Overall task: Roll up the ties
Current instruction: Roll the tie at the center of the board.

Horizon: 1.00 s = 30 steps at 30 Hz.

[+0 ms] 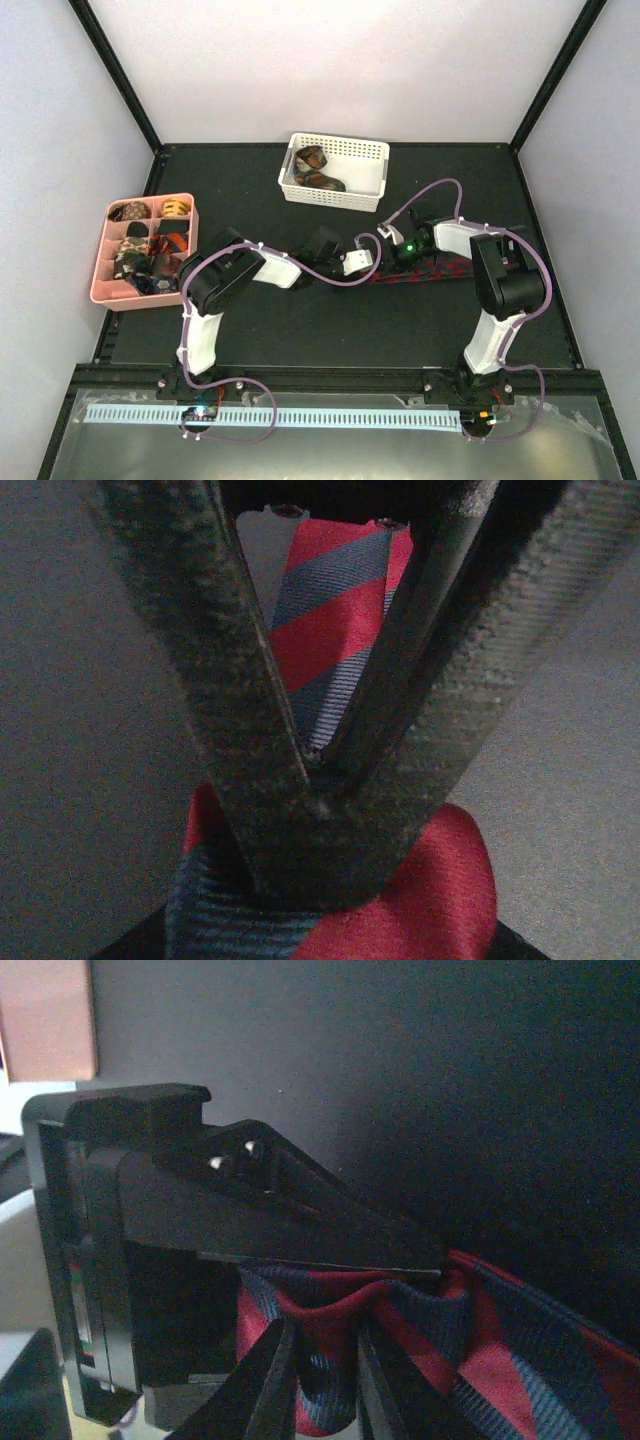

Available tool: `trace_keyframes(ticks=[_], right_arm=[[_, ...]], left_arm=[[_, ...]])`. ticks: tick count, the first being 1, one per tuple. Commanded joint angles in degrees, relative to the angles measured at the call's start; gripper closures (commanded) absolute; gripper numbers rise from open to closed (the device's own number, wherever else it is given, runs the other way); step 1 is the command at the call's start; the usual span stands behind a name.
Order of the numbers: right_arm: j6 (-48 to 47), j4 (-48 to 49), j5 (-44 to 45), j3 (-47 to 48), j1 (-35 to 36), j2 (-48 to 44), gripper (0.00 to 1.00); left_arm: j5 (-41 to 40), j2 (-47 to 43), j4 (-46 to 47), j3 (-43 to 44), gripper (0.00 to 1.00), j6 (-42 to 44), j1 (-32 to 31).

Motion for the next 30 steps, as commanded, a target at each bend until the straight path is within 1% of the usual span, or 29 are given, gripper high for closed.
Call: trace_keyframes(ticks=[1,2,3,6,8,10,12,15,19,22,27,30], right_arm=[[-2.0,-2.1,4.0,0.6,0.3,1.3,0.91],[-2.5,-2.4,4.7,0.6,0.2,1.2,0.96],[-2.9,-2.7,5.5,0.4,-0.1,1.2,0.98],[-4.3,-3.8,7.6,-0.4,-1.0,1.6,0.98],[-5.2,-4.3,9.3,-1.1,-1.3,1.9,0.98],[-5.7,-3.9,11.7,-2.1,-1.4,1.6,0.98],[-5.6,-3.1,14.5,-3.1,-1.4,1.0,0.98],[-5.3,-2.5,17.9,-3.7,-1.3,1.0,0.98],[-4.9,-2.2,20.8,-3.5,-0.3,1.4,0.98],[-4.9,-1.3,21.7,-3.7,1.3,1.9,0.98],[-3.4,-0.6,19.1,-1.5,3.5,5.8,0.98],[-2.3,0.4,18.1,-0.9,4.3,6.7,0.98]], left_arm=[[-5.6,2.6,-11.5,-1.5,0.65,1.7,0.0],[-5.7,2.5,-11.4,-1.6,0.65,1.7,0.0],[-5.8,2.4,-11.3,-1.7,0.65,1.7,0.0],[-6.1,2.1,-10.9,-1.5,0.61,0.1,0.2],[-4.9,1.7,-10.1,-1.6,0.54,-1.4,0.8],[-2.1,0.1,-7.0,-2.9,0.40,-2.8,1.6],[1.4,-2.2,-1.7,-5.1,0.28,-4.4,2.5],[3.2,-5.4,7.6,-9.1,0.19,-5.9,3.3],[3.8,-8.8,18.2,-15.8,0.14,-6.6,4.6],[5.2,-9.6,21.2,-18.3,0.13,-7.6,6.0],[9.1,-6.7,25.6,-17.9,0.12,-8.7,6.4],[10.0,-3.9,28.3,-16.5,0.11,-9.6,5.8]])
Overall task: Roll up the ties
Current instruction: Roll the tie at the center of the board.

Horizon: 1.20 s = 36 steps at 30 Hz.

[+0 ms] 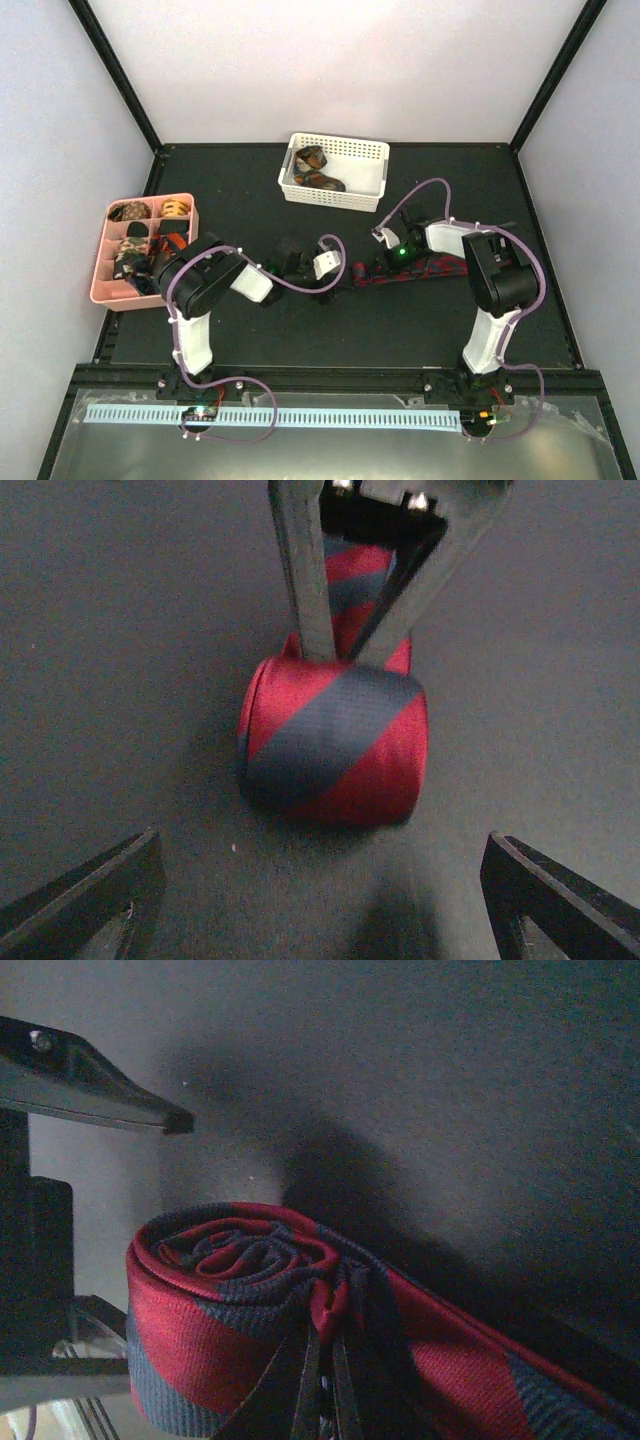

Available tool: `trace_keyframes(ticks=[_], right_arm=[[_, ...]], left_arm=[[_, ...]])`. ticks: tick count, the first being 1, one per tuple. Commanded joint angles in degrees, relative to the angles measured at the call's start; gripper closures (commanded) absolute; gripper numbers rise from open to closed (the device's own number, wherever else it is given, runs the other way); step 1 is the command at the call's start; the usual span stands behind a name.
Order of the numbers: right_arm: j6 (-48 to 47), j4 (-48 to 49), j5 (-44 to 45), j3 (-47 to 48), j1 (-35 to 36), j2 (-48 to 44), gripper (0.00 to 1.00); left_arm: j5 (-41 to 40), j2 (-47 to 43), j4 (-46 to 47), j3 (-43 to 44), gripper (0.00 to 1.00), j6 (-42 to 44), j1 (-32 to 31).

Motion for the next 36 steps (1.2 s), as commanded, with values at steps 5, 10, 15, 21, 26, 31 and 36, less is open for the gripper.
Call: trace_keyframes(ticks=[5,10,15,21,26,31,36], right_arm=[[1.6,-0.1,7.0,-0.8,2.1,6.7,0.98],[2.0,-0.2,6.4,-0.5,2.1,7.6,0.98],[2.2,-0.2,5.8,-0.6,2.0,7.7,0.98],[0.7,-1.7,2.4,0.1,0.6,4.0,0.84],[-3.5,-3.8,-1.0,0.6,-1.1,-2.9,0.56],[-4.2,-5.5,-5.8,0.4,-1.1,-4.9,0.53],[0.0,-1.3,-11.6,-1.9,-0.8,-5.2,0.53]], left_arm=[[3.7,7.9,11.1,5.1,0.11,-2.2,-2.0],[1.7,11.3,13.8,7.7,0.22,-2.4,-3.5],[0.2,12.4,10.4,9.3,0.46,-1.2,-4.1],[-3.8,8.1,-5.5,9.7,0.62,4.7,-4.4],[-9.7,5.2,-18.7,10.2,0.65,10.0,-5.7],[-12.2,6.5,-28.3,13.8,0.66,10.7,-6.0],[-13.9,7.7,-32.1,15.3,0.66,10.6,-6.2]])
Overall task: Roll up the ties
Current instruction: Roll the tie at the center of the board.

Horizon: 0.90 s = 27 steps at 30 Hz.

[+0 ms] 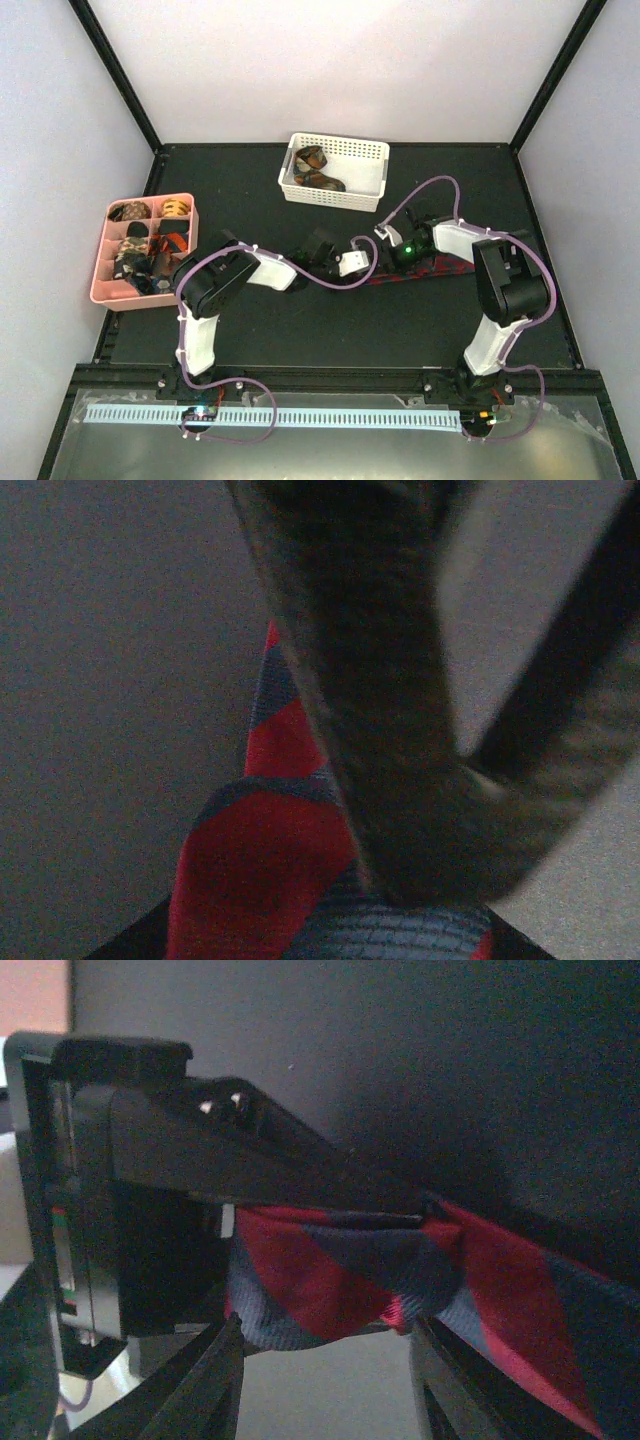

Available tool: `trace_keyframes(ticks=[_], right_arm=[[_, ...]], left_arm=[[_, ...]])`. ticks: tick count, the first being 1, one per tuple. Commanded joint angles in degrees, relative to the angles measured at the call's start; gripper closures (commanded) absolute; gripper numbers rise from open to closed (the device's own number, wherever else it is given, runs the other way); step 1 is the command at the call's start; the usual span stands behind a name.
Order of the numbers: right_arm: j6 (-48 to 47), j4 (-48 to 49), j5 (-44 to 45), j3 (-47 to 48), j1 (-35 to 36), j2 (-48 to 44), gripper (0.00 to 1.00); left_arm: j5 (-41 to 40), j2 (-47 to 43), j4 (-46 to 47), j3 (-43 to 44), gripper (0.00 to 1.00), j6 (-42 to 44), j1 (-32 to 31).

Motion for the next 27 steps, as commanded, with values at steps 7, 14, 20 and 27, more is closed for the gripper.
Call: trace_keyframes(ticks=[7,14,20,27], right_arm=[[4.6,5.8,-1.4,-0.4,1.2,3.7,0.67],[4.1,4.9,0.6,-0.2,0.4,3.6,0.64],[7.2,7.4,-1.4,-0.3,0.2,0.7,0.59],[8.8,8.3,-1.2,-0.1,0.2,2.2,0.69]], left_arm=[[-5.4,3.3,-15.0,1.3,0.65,1.9,-0.8],[-5.3,3.4,-15.2,1.3,0.65,2.3,-1.0],[-5.1,3.5,-14.9,1.0,0.65,2.3,-1.1],[-5.1,3.8,-14.8,1.3,0.65,2.3,-1.1]])
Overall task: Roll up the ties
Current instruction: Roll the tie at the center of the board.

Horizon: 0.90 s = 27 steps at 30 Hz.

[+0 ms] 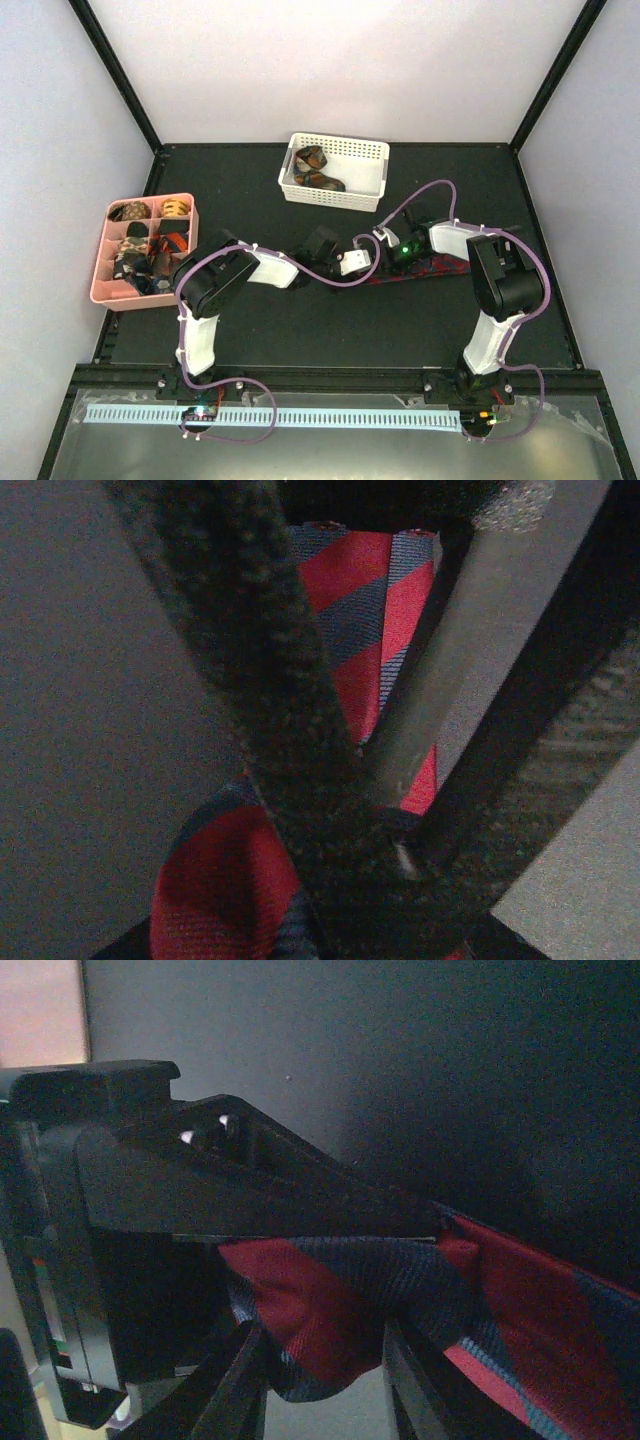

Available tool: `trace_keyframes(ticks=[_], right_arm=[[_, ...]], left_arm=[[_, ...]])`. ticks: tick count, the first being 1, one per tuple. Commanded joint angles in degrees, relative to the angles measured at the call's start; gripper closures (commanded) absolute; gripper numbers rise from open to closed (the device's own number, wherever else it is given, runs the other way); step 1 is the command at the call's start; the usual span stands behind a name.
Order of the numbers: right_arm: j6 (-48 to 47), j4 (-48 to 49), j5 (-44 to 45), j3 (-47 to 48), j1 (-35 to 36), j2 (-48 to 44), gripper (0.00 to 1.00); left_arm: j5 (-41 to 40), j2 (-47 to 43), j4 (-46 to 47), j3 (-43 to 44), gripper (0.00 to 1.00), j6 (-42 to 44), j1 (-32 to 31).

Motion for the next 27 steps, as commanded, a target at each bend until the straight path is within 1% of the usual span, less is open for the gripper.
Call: trace_keyframes(ticks=[1,3,5,6,8,10,12,14,20,24,27], right_arm=[[1.7,4.5,2.3,0.7,-0.3,-0.1,0.71],[1.8,4.6,3.0,0.6,-0.3,0.3,0.80],[1.5,4.7,4.1,0.3,-0.4,0.5,0.93],[1.3,4.7,4.8,0.1,-0.4,0.6,0.97],[0.8,4.3,6.1,-0.2,-0.4,0.9,0.98],[0.0,3.2,7.1,-0.3,-0.5,1.6,0.98],[-0.8,1.9,8.8,-0.3,-0.7,2.4,0.98],[-1.3,0.7,10.6,-0.2,-1.2,3.5,0.98],[-3.8,-4.6,16.6,0.4,-2.8,4.4,0.98],[-5.3,-7.4,20.2,0.3,-2.9,3.8,0.98],[-5.8,-8.5,20.7,0.5,-2.8,4.0,0.98]], left_arm=[[-4.4,3.8,-9.5,-1.3,0.65,1.6,-0.6],[-4.3,4.0,-9.6,-1.2,0.64,1.6,-0.6],[-4.2,4.1,-9.5,-1.3,0.64,1.6,-0.6],[-4.2,4.1,-9.4,-1.2,0.64,1.4,-0.6],[-4.2,4.0,-8.9,-1.4,0.60,0.7,-0.5],[-2.8,3.3,-6.7,-2.0,0.49,-0.7,0.1],[-0.3,2.0,-2.6,-3.2,0.38,-2.4,1.2],[2.1,0.7,1.4,-4.1,0.30,-3.7,2.0],[3.3,-0.8,15.5,-8.0,0.20,-5.5,2.7],[5.4,1.7,21.4,-8.1,0.17,-7.0,2.7],[6.4,3.9,25.0,-8.0,0.14,-7.7,2.5]])
